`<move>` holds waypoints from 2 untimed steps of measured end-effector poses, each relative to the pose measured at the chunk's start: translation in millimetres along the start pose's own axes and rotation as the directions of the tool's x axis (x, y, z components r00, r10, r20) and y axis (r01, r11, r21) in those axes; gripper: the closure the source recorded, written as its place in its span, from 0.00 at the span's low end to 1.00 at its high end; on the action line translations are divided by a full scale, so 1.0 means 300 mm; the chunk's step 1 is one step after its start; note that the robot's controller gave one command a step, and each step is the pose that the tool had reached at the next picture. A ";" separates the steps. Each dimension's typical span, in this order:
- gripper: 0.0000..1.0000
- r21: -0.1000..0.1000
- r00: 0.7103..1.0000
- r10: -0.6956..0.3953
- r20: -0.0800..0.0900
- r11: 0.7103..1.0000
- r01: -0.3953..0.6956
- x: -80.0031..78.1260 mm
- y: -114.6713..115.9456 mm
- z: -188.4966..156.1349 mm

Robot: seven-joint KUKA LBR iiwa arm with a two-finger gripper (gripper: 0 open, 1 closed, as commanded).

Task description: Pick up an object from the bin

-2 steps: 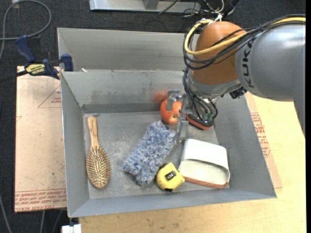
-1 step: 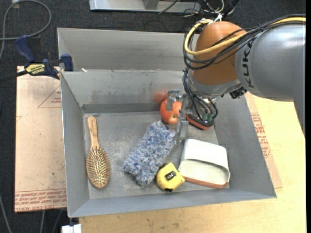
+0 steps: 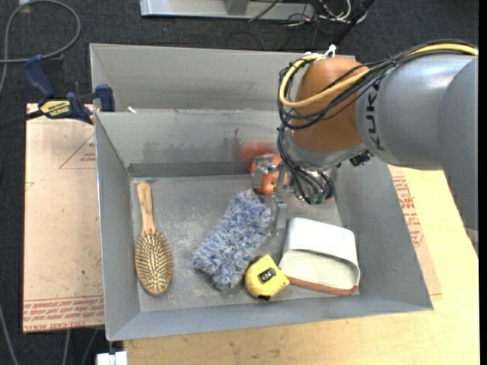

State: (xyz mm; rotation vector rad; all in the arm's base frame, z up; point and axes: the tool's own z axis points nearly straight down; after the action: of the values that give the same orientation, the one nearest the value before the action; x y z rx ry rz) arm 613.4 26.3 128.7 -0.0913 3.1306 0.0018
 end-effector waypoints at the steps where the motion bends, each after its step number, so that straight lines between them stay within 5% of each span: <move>1: 0.00 -0.002 0.988 -0.155 -0.007 0.988 0.155 0.003 0.020 0.137; 2: 1.00 -0.001 0.989 -0.145 0.004 0.989 0.145 0.024 0.083 0.194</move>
Offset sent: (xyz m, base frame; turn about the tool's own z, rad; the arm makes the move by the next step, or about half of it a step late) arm -0.0089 0.0236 -0.0587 -0.1459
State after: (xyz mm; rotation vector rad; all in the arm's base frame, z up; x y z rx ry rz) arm 605.4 50.9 70.5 -0.3186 3.1119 0.0032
